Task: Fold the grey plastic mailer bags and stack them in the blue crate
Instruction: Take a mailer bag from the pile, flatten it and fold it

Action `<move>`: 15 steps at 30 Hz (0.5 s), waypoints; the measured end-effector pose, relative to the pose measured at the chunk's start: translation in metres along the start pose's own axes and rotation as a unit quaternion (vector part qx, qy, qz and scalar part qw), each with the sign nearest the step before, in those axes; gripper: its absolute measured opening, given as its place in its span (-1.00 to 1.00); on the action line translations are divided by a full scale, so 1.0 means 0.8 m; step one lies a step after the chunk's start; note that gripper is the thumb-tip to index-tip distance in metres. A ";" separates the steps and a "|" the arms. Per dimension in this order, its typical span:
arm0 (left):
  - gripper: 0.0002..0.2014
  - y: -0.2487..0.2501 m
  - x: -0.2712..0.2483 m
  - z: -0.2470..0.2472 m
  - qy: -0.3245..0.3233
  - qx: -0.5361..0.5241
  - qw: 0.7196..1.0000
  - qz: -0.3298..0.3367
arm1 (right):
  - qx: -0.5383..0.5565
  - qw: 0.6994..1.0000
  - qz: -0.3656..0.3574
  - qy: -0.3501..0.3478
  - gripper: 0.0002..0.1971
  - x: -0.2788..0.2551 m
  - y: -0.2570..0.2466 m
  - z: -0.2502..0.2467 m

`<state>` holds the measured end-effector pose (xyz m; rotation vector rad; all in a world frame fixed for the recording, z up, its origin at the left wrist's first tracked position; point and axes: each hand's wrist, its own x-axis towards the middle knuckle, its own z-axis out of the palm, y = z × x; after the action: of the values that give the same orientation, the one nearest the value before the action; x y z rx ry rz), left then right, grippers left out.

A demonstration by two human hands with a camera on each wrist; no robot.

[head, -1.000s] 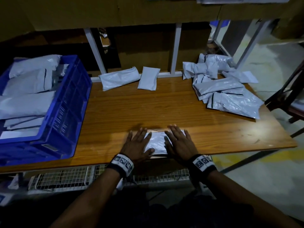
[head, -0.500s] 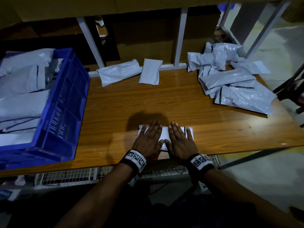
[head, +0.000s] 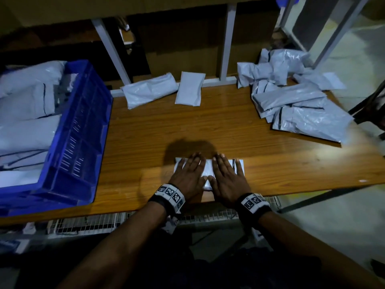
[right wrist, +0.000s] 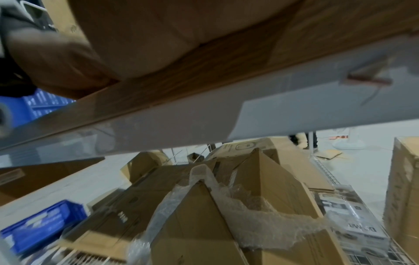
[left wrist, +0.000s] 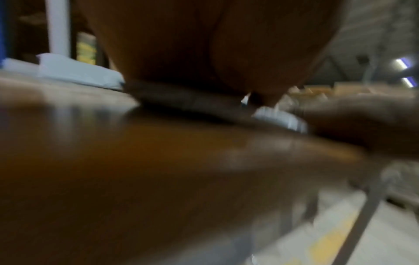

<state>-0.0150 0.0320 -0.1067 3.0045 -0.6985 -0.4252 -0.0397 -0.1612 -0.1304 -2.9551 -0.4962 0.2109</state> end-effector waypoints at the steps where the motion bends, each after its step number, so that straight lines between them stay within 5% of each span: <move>1: -0.29 0.001 0.000 -0.007 0.006 -0.011 1.000 -0.002 | 0.001 1.000 -0.006 0.003 -0.27 0.001 0.001 -0.002; 6: -0.14 0.010 -0.022 -0.040 0.091 -0.082 0.985 -0.119 | 0.008 0.997 0.006 0.075 -0.30 -0.006 0.003 -0.020; 8: -0.05 0.005 -0.033 -0.045 0.065 -0.154 0.959 -0.231 | 0.036 0.988 0.058 0.137 -0.36 -0.013 0.001 -0.030; 10: -0.19 -0.004 -0.044 -0.044 0.032 -0.252 0.922 -0.292 | 0.084 0.977 0.083 0.176 -0.39 -0.023 -0.005 -0.037; 12: -0.49 -0.007 -0.064 -0.043 0.059 -0.374 0.865 -0.329 | 0.152 0.971 0.082 0.165 -0.42 -0.030 -0.015 -0.037; 15: -0.70 0.000 -0.102 -0.044 0.185 -0.559 0.730 -0.348 | 0.334 0.933 0.054 0.121 -0.48 -0.037 -0.038 -0.041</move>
<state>-0.0762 0.0662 -0.0517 1.8980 0.5948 -0.1211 -0.0717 -0.1467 -0.0902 -2.2939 -0.1730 0.0146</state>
